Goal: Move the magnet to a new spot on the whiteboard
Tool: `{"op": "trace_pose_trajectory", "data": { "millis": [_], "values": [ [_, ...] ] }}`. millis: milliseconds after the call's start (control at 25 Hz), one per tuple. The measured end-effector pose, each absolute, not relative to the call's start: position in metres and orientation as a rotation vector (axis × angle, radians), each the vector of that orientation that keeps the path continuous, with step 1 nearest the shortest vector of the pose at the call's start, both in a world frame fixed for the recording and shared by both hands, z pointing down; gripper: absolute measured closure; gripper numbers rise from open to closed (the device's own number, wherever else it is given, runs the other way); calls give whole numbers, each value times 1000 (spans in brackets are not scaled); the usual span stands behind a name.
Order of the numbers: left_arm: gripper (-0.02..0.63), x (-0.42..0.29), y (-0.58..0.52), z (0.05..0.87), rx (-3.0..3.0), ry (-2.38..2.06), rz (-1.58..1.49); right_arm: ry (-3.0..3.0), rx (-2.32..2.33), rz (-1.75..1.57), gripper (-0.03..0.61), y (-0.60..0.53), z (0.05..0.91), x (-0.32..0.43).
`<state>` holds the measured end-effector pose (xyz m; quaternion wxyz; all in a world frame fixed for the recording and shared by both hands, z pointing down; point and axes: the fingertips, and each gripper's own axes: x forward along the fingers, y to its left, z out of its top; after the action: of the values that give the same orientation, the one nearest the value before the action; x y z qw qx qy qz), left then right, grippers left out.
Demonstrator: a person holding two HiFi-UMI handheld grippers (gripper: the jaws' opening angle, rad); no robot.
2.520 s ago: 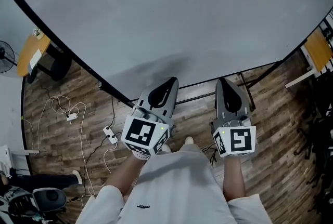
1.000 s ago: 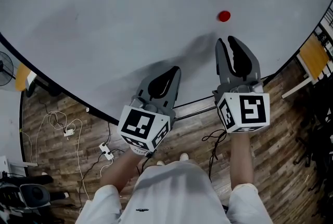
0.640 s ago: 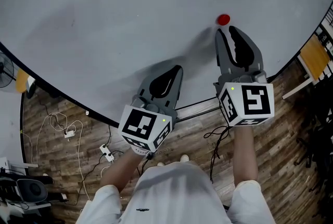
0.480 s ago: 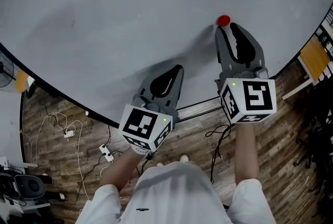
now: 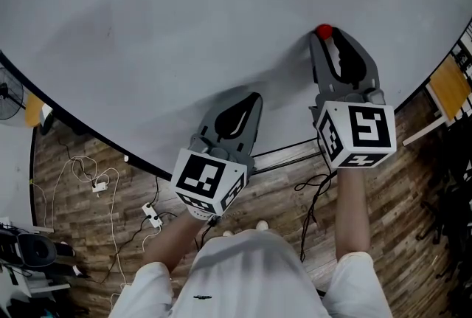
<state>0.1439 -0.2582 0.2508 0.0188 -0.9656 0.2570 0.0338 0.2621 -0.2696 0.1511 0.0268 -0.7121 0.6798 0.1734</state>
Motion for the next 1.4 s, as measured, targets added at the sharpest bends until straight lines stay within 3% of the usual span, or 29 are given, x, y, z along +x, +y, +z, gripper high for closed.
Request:
{"op": "trace_pose_trajectory", "data": {
  "millis": [1400],
  "values": [
    [607, 102, -223, 264, -3017, 817, 99, 2054, -2235, 427, 448, -213, 185, 238]
  ]
}}
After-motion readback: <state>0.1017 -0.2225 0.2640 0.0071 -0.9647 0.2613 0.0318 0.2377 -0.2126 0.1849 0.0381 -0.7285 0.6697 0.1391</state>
